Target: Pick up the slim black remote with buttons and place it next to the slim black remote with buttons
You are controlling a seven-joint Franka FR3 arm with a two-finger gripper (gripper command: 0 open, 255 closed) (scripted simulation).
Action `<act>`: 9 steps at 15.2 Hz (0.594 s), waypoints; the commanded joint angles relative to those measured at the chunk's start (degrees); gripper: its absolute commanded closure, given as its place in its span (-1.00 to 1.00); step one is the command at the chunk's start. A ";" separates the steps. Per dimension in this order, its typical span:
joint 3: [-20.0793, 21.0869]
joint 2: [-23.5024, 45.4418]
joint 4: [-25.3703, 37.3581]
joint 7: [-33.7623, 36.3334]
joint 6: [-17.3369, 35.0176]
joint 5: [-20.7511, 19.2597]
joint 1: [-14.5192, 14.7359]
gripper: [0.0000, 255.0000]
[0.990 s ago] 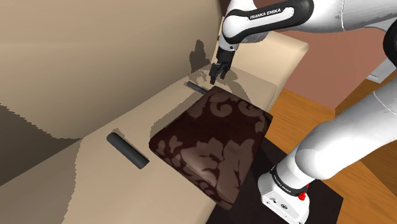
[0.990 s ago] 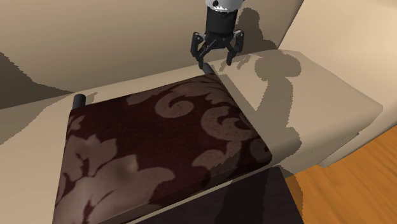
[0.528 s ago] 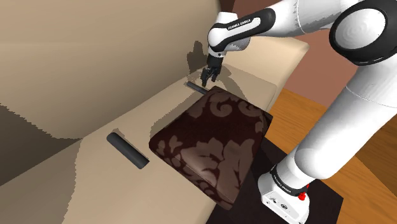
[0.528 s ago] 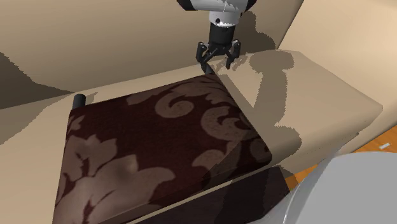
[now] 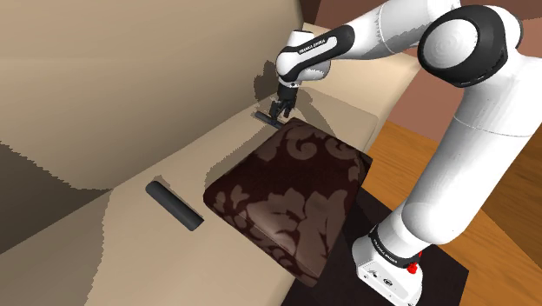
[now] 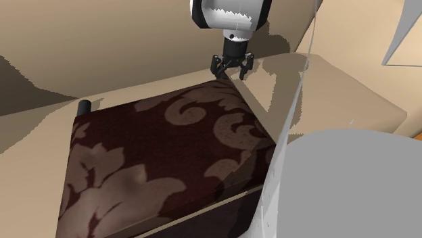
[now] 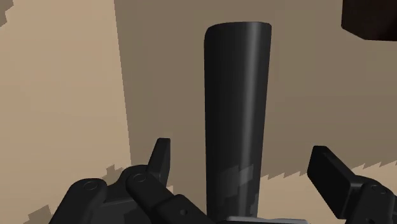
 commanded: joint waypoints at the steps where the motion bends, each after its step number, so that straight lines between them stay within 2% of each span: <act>1: 0.08 0.88 -0.63 -0.11 1.54 0.17 0.02 -1.00; 9: 0.10 1.13 -0.78 -0.14 1.93 0.22 0.02 -1.00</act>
